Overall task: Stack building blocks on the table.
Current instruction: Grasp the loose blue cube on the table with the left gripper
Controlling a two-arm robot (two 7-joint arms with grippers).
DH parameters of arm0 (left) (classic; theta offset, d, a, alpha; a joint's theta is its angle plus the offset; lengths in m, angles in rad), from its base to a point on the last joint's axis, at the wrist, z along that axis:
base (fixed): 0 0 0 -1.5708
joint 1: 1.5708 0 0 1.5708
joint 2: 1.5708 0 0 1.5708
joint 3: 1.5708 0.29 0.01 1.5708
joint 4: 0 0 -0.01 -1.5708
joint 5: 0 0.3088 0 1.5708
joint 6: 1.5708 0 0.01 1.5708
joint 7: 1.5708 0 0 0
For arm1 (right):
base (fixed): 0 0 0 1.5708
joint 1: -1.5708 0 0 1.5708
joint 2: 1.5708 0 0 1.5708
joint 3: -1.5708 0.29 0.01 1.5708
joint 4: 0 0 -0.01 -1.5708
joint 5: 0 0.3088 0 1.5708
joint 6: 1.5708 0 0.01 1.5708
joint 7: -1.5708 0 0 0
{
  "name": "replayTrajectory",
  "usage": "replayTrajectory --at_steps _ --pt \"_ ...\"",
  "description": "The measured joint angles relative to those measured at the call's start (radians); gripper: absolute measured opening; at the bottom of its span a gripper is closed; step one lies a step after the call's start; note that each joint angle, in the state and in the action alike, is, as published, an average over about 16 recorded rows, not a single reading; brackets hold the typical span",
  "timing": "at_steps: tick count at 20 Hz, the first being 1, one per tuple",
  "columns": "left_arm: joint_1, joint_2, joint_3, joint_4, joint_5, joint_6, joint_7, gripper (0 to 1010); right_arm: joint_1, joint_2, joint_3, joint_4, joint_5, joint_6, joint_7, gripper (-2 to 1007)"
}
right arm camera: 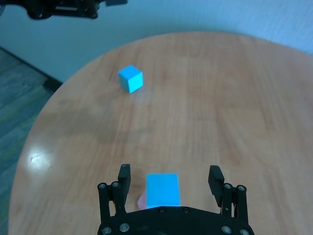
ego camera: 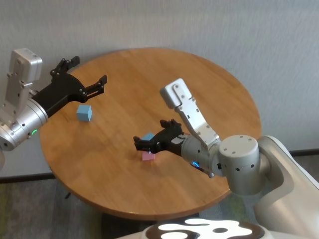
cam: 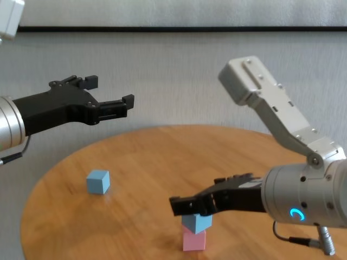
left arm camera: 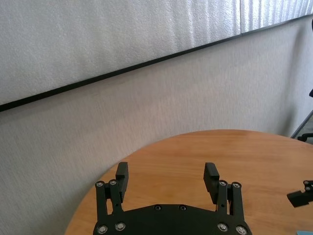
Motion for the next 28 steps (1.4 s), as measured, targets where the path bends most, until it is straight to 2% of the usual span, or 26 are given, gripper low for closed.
replayTrajectory --at_steps 5,11,15,20,28 --pt "0.000 0.000 0.000 0.000 0.000 0.000 0.000 1000 -0.016 -0.005 0.025 -0.002 -0.019 -0.101 -0.028 1006" --pt "0.000 0.000 0.000 0.000 0.000 0.000 0.000 1000 -0.032 -0.009 0.048 0.002 -0.061 -0.252 -0.077 1005" --pt "0.000 0.000 0.000 0.000 0.000 0.000 0.000 1000 -0.040 -0.009 0.059 0.005 -0.094 -0.340 -0.107 1005" --pt "0.000 0.000 0.000 0.000 0.000 0.000 0.000 1000 -0.045 -0.014 0.075 0.012 -0.130 -0.432 -0.147 1005" --pt "0.000 0.000 0.000 0.000 0.000 0.000 0.000 1000 -0.044 -0.034 0.108 0.035 -0.171 -0.559 -0.207 1005"
